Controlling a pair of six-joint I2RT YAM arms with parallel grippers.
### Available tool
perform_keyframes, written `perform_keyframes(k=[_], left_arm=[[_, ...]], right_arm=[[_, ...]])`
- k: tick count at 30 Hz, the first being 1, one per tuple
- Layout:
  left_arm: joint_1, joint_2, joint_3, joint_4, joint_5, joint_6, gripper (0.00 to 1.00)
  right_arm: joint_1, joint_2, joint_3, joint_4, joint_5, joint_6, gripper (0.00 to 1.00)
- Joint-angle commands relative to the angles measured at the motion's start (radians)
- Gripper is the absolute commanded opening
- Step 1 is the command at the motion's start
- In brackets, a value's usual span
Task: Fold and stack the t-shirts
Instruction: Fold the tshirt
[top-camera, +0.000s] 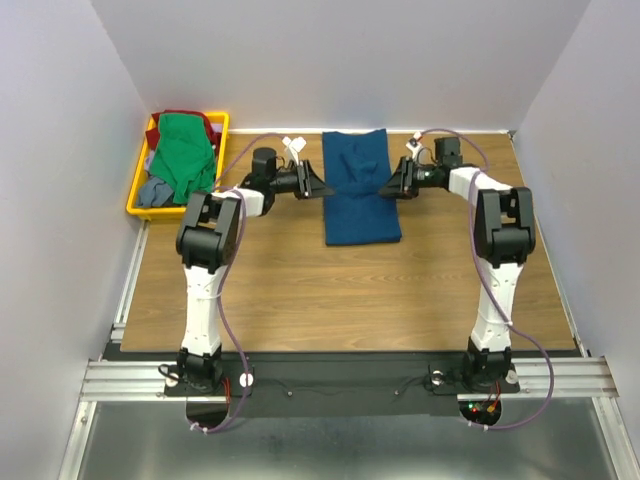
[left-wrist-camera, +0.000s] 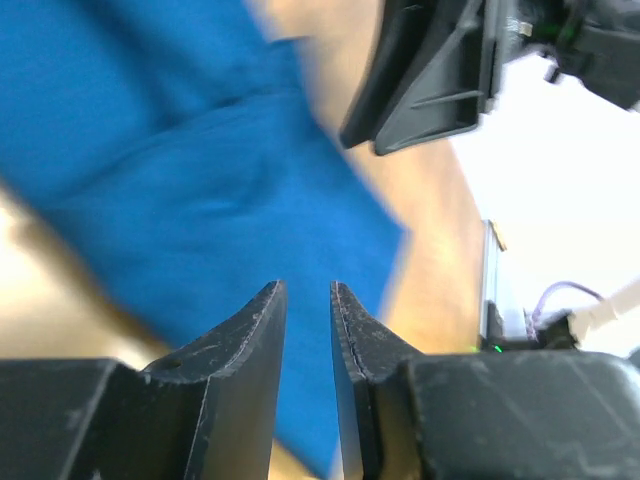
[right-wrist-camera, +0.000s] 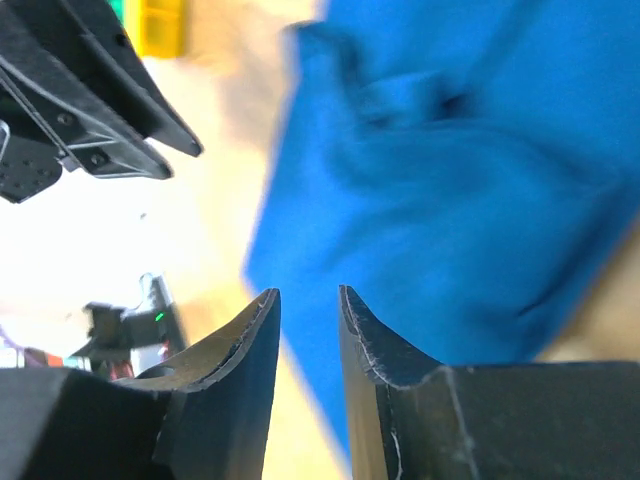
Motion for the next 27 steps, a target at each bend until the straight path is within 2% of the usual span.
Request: perform_keyframes(k=[1, 6, 8, 14, 17, 22, 27], left_arm=[[-0.032, -0.251, -0.114, 0.106, 0.057, 0.052, 0.35], [-0.069, -0.259, -0.301, 0.202, 0.050, -0.019, 0.34], [-0.080, -0.234, -0.329, 0.271, 0.054, -0.061, 0.34], [-0.097, -0.142, -0.338, 0.277, 0.050, -0.078, 0.33], [-0.097, -0.128, -0.358, 0.238, 0.039, -0.073, 0.32], [-0.097, -0.173, -0.446, 0.101, -0.027, 0.022, 0.27], [-0.097, -0.327, -0.545, 0.066, -0.032, 0.101, 0.25]], right_arm=[[-0.001, -0.192, -0.126, -0.001, -0.060, -0.028, 0.36], [0.000, -0.215, -0.297, 0.000, -0.050, -0.064, 0.35], [0.000, -0.198, -0.332, 0.000, -0.038, -0.089, 0.34], [0.000, -0.126, -0.372, -0.001, 0.044, -0.132, 0.33], [0.000, -0.100, -0.386, -0.003, 0.067, -0.120, 0.33], [0.000, -0.109, -0.433, -0.029, 0.097, -0.129, 0.33], [0.005, -0.244, -0.487, -0.116, 0.073, -0.239, 0.33]])
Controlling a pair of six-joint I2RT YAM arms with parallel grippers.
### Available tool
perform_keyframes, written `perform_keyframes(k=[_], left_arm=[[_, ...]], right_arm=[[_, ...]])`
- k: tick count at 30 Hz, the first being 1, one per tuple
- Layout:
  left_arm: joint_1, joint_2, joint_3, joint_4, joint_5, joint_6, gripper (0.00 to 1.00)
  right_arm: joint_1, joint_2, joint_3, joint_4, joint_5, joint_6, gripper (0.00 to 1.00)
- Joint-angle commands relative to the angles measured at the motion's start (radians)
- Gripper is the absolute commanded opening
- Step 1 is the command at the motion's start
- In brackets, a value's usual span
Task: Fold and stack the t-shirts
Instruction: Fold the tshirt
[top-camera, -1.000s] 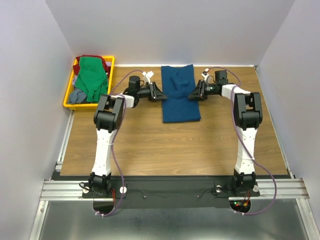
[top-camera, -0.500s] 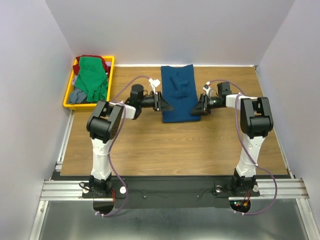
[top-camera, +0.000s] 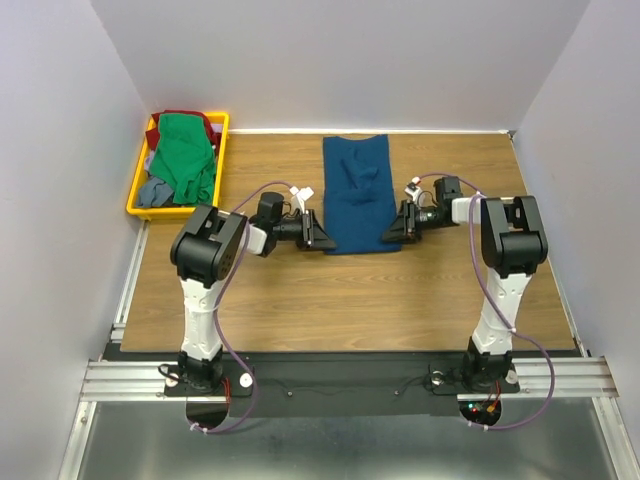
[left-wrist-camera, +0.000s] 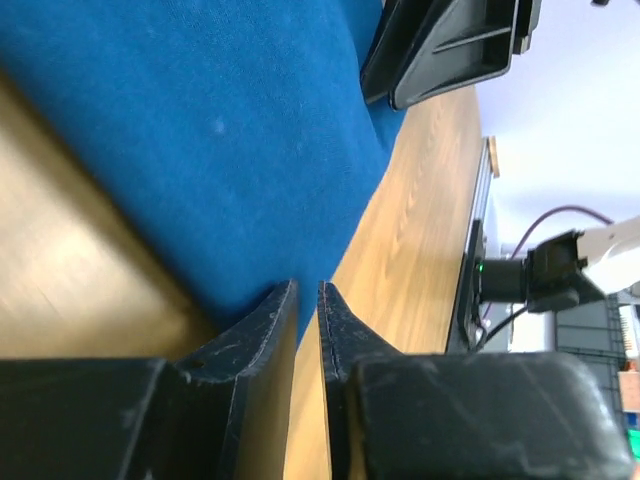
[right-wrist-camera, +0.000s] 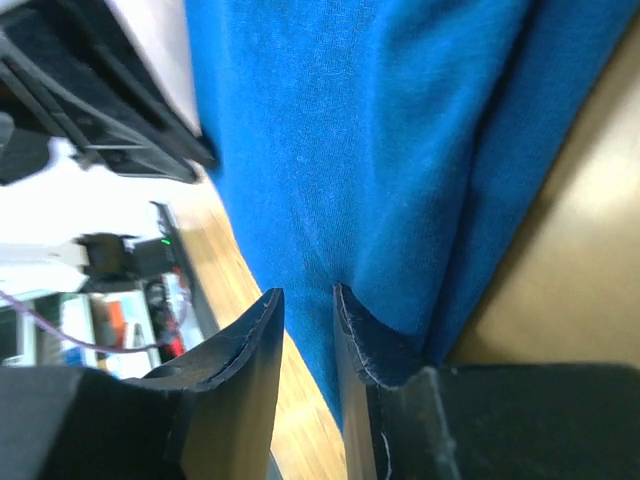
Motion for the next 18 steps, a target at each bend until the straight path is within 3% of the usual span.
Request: perform_keyframes(k=[1, 3, 5, 6, 7, 10, 14, 18], left_arm=[[-0.001, -0.162, -0.038, -0.102, 0.008, 0.129, 0.25], [0.000, -0.235, 0.006, -0.185, 0.044, 0.251, 0.28], [-0.003, -0.288, 0.053, -0.395, 0.033, 0.398, 0.31], [-0.012, -0.335, 0.093, -0.464, 0.006, 0.587, 0.34], [-0.021, -0.357, 0.112, -0.597, -0.022, 0.687, 0.35], [-0.088, -0.429, 0.130, -0.748, -0.180, 1.026, 0.38], [-0.190, -0.507, 0.063, -0.738, -0.429, 1.279, 0.45], [-0.262, -0.526, -0.008, -0.649, -0.544, 1.418, 0.48]], right_arm=[[0.004, -0.129, -0.051, -0.131, 0.072, -0.153, 0.34], [0.004, -0.227, -0.024, -0.195, 0.061, -0.293, 0.38], [0.005, -0.288, 0.002, -0.300, 0.093, -0.409, 0.45], [0.007, -0.355, 0.005, -0.323, 0.164, -0.512, 0.47], [0.010, -0.385, 0.001, -0.326, 0.201, -0.561, 0.51], [0.026, -0.486, -0.050, -0.324, 0.353, -0.796, 0.55], [0.049, -0.574, -0.180, -0.236, 0.456, -1.093, 0.58], [0.099, -0.624, -0.286, -0.124, 0.500, -1.232, 0.60]])
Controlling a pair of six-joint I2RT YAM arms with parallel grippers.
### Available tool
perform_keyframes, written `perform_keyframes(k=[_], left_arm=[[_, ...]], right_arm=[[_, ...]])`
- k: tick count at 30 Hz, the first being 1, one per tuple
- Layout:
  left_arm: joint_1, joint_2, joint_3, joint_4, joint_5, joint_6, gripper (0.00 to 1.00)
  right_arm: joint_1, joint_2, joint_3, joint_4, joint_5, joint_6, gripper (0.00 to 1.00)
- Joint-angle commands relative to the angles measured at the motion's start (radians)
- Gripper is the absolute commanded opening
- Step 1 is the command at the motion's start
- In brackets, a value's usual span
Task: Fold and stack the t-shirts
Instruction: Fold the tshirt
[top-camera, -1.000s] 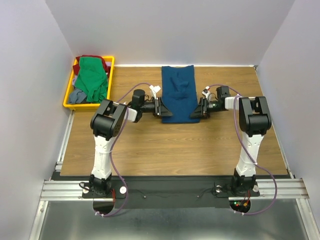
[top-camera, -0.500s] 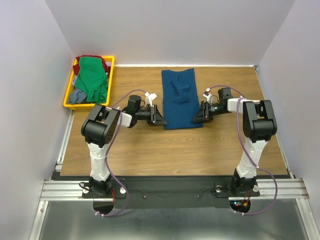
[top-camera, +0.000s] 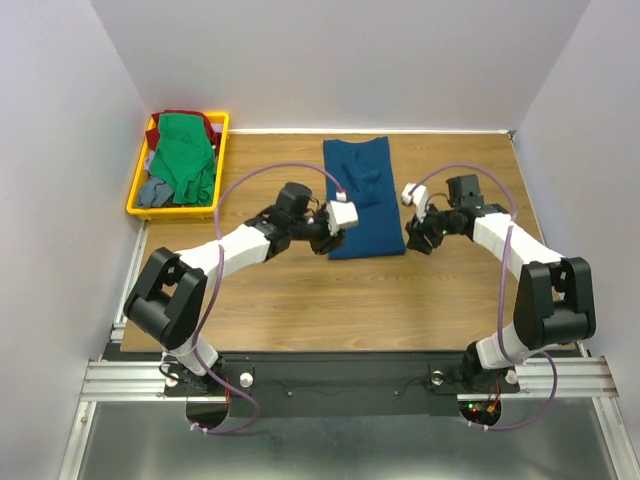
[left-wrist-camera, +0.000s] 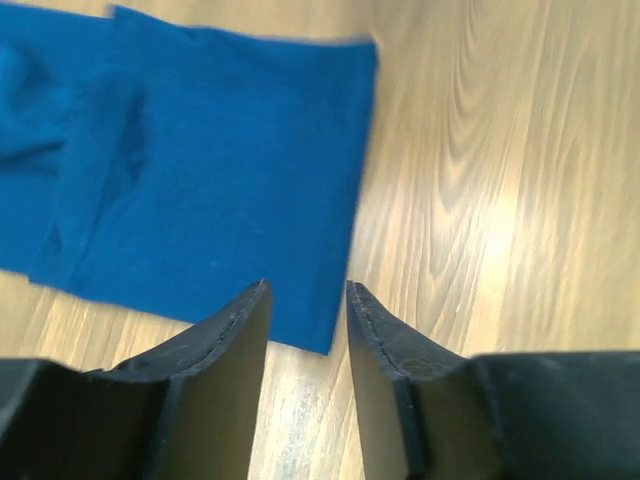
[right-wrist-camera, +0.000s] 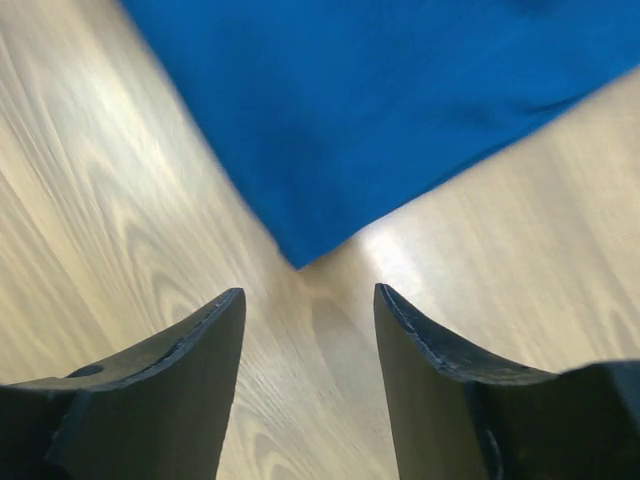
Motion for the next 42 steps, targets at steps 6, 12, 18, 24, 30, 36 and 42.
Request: perform_keyframes(k=[6, 12, 18, 24, 30, 36, 42], left_arm=[[-0.083, 0.057, -0.051, 0.052, -0.218, 0.399, 0.51], [-0.134, 0.119, -0.022, 0.037, -0.236, 0.505, 0.52], [-0.164, 0.123, -0.014, -0.040, -0.230, 0.543, 0.52], [-0.186, 0.178, 0.010, -0.058, -0.308, 0.551, 0.52], [-0.184, 0.240, 0.038, -0.055, -0.386, 0.566, 0.47], [-0.183, 0.208, 0.029, -0.070, -0.347, 0.556, 0.12], [-0.181, 0.110, 0.056, -0.185, -0.218, 0.484, 0.00]], right_arm=[[0.127, -0.046, -0.215, 0.264, 0.144, -0.342, 0.63], [0.152, -0.024, -0.261, 0.358, 0.164, -0.381, 0.63], [0.153, -0.047, -0.261, 0.375, 0.184, -0.416, 0.62], [0.156, -0.031, -0.261, 0.379, 0.151, -0.474, 0.63], [0.160, 0.054, -0.251, 0.390, 0.158, -0.522, 0.62], [0.166, 0.077, -0.254, 0.390, 0.156, -0.492, 0.17], [0.169, -0.058, -0.249, 0.298, 0.145, -0.410, 0.01]])
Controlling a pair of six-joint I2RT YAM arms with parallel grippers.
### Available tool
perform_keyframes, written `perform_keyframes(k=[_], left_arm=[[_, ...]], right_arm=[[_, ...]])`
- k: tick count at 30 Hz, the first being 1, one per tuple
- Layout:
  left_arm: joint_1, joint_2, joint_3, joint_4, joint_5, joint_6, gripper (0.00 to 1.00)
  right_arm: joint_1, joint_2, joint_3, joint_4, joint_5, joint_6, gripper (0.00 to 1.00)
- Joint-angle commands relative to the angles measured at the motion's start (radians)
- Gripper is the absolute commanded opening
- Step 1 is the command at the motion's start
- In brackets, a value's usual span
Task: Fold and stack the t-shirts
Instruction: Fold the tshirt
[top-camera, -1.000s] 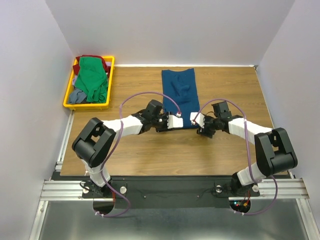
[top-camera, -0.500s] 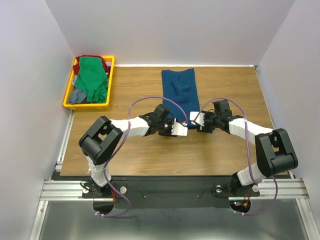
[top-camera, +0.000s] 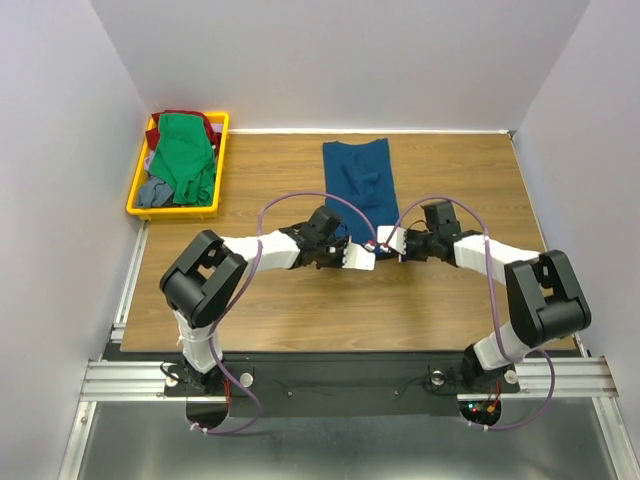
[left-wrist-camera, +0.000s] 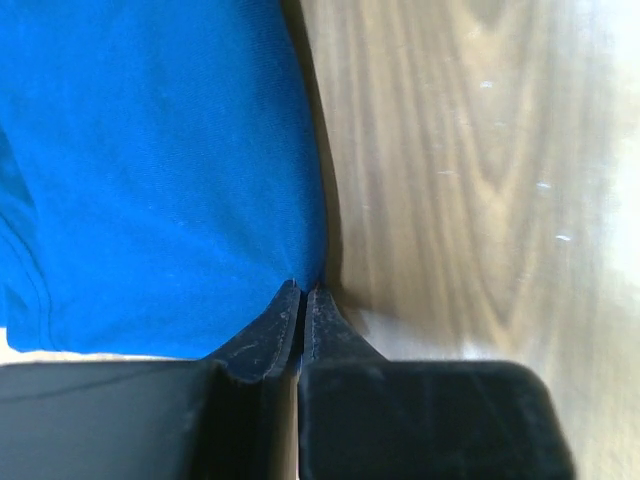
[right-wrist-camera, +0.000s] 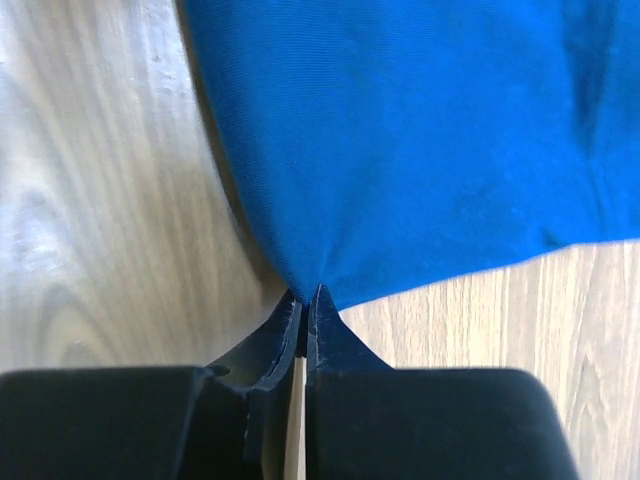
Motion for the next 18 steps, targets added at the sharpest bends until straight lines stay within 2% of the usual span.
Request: perform_keyframes(k=[1, 9, 13, 18], left_arm=[[-0.002, -0.124, 0.046, -0.132, 0.111, -0.072, 0.00], [-0.018, -0.294, 0.038, -0.330, 0.273, -0.145, 0.00], [-0.096, -0.439, -0.014, -0.405, 0.299, -0.144, 0.00], [-0.234, -0.571, -0.072, -0.463, 0.316, -0.260, 0.00]], right_arm=[[0.011, -0.129, 0.021, -0.094, -0.019, 0.071, 0.00], [0.017, -0.385, 0.047, -0.346, -0.056, 0.127, 0.00], [0.023, -0.535, 0.060, -0.545, -0.093, 0.122, 0.01], [0.028, -0.753, 0.059, -0.715, -0.148, 0.104, 0.01]])
